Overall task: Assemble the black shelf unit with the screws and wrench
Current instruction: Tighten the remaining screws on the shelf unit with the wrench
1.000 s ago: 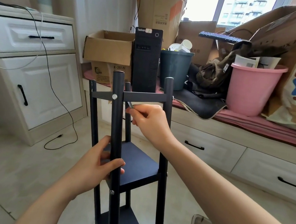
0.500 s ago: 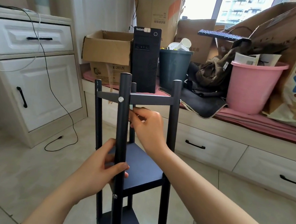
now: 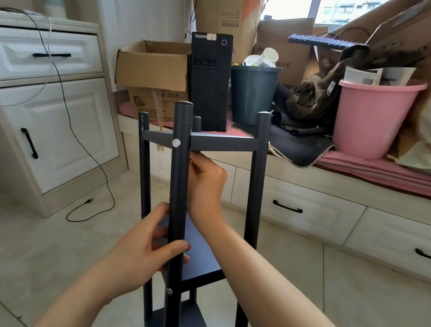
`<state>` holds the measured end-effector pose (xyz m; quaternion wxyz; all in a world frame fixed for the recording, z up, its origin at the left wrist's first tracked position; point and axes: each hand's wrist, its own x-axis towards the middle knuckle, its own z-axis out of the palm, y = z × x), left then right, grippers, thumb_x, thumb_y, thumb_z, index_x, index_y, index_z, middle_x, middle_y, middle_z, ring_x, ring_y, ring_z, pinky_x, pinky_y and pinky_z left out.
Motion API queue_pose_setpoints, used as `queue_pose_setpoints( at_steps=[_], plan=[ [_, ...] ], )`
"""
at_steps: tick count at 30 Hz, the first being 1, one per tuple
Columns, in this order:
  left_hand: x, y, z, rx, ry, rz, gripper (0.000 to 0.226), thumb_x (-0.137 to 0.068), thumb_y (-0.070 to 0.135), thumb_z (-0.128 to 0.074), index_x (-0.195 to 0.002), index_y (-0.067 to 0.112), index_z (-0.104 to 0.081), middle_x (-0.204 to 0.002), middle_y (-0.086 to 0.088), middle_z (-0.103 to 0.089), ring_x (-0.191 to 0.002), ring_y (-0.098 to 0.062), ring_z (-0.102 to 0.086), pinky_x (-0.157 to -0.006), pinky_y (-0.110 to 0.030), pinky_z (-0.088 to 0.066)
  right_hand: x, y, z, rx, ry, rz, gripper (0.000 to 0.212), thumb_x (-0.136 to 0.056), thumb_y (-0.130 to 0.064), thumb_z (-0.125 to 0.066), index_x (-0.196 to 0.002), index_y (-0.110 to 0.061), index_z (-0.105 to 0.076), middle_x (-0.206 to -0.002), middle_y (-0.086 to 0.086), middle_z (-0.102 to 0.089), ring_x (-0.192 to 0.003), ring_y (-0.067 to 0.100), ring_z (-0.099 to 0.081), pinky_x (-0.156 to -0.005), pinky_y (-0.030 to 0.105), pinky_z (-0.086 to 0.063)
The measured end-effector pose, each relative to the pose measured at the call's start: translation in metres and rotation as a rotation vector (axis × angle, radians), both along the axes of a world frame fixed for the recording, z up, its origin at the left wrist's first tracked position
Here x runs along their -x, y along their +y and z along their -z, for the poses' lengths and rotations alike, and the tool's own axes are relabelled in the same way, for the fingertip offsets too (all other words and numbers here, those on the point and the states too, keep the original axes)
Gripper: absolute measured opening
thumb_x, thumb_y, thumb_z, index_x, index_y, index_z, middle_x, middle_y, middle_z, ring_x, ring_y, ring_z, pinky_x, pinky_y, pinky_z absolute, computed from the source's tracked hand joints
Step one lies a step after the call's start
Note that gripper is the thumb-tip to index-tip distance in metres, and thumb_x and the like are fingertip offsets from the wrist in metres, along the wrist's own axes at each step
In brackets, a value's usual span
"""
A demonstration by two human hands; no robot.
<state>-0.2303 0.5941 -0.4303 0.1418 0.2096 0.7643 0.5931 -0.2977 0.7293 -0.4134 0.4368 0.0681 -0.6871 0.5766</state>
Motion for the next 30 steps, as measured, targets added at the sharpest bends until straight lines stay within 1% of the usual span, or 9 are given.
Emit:
queue_pose_setpoints(
  at_steps=[4,7,11,16,19,21,24,27,30],
  plan=[
    [0.001,0.001,0.0,0.005,0.003,0.007,0.042,-0.096,0.007,-0.064,-0.102,0.048,-0.057,-0.092,-0.006,-0.074,-0.084,-0.026,-0.076,-0.073,-0.037,-0.063,0.001,-0.003,-0.002,0.147,-0.084,-0.113,0.041,-0.083,-0.039,-0.054,-0.087,-0.004,-0.075,-0.075,0.009,-0.071,-0.075,0.027,-0.065,-0.075,0.042,-0.055],
    [0.002,0.0,0.0,0.01,0.007,0.011,0.04,-0.096,0.007,-0.064,-0.101,0.046,-0.057,-0.091,-0.006,-0.074,-0.084,-0.026,-0.076,-0.073,-0.036,-0.063,-0.001,0.0,-0.001,0.044,-0.045,-0.037,0.022,-0.09,-0.021,-0.059,-0.09,-0.004,-0.074,-0.074,0.003,-0.069,-0.071,0.016,-0.064,-0.072,0.039,-0.056],
    [0.002,-0.001,0.0,0.012,0.019,0.002,0.041,-0.096,0.007,-0.064,-0.1,0.047,-0.056,-0.091,-0.004,-0.074,-0.083,-0.024,-0.076,-0.069,-0.029,-0.062,-0.014,0.011,0.003,-0.098,-0.132,-0.075,0.014,-0.097,-0.008,-0.058,-0.094,-0.001,-0.07,-0.083,0.015,-0.07,-0.078,0.031,-0.064,-0.076,0.05,-0.053],
    [0.002,-0.002,0.001,0.012,-0.009,-0.015,0.033,-0.096,0.009,-0.064,-0.113,0.035,-0.053,-0.093,-0.006,-0.075,-0.083,-0.026,-0.076,-0.067,-0.028,-0.06,-0.031,0.034,-0.004,-0.268,-0.39,-0.196,0.026,-0.1,-0.016,-0.055,-0.084,-0.001,-0.069,-0.067,0.011,-0.059,-0.064,0.025,-0.049,-0.063,0.035,-0.042],
    [0.001,-0.002,0.0,0.022,-0.016,-0.02,0.034,-0.096,0.01,-0.065,-0.112,0.038,-0.053,-0.097,-0.008,-0.075,-0.084,-0.025,-0.076,-0.069,-0.031,-0.061,-0.036,0.046,-0.016,-0.229,-0.475,-0.219,0.02,-0.099,-0.019,-0.057,-0.097,-0.01,-0.076,-0.068,-0.005,-0.065,-0.063,0.018,-0.055,-0.06,0.024,-0.043],
    [0.0,-0.001,-0.001,0.029,-0.015,-0.02,0.035,-0.096,0.011,-0.065,-0.107,0.042,-0.054,-0.097,-0.009,-0.075,-0.084,-0.025,-0.076,-0.072,-0.035,-0.062,-0.039,0.052,-0.024,-0.251,-0.494,-0.247,0.019,-0.098,-0.017,-0.058,-0.092,-0.013,-0.075,-0.05,-0.014,-0.054,-0.046,0.01,-0.043,-0.049,0.018,-0.036],
    [-0.001,0.0,-0.003,0.04,-0.012,-0.023,0.031,-0.096,0.01,-0.066,-0.108,0.037,-0.054,-0.095,-0.01,-0.074,-0.083,-0.026,-0.076,-0.076,-0.043,-0.062,-0.044,0.054,-0.034,-0.267,-0.497,-0.29,0.022,-0.098,-0.017,-0.056,-0.082,-0.018,-0.071,-0.039,-0.013,-0.041,-0.04,0.006,-0.033,-0.046,0.022,-0.032],
    [-0.002,0.0,-0.004,0.043,-0.015,-0.033,0.027,-0.096,0.009,-0.065,-0.111,0.028,-0.052,-0.095,-0.01,-0.074,-0.083,-0.026,-0.076,-0.076,-0.046,-0.062,-0.046,0.053,-0.039,-0.258,-0.504,-0.295,0.025,-0.098,-0.016,-0.055,-0.079,-0.02,-0.069,-0.04,-0.012,-0.039,-0.042,0.008,-0.031,-0.05,0.028,-0.031],
    [-0.003,-0.001,-0.005,0.05,-0.013,-0.046,0.025,-0.096,0.008,-0.065,-0.111,0.024,-0.051,-0.095,-0.01,-0.074,-0.082,-0.026,-0.076,-0.074,-0.043,-0.062,-0.048,0.053,-0.043,-0.259,-0.495,-0.28,0.024,-0.099,-0.014,-0.053,-0.082,-0.017,-0.07,-0.039,-0.015,-0.04,-0.04,0.006,-0.032,-0.048,0.026,-0.029]
  ],
)
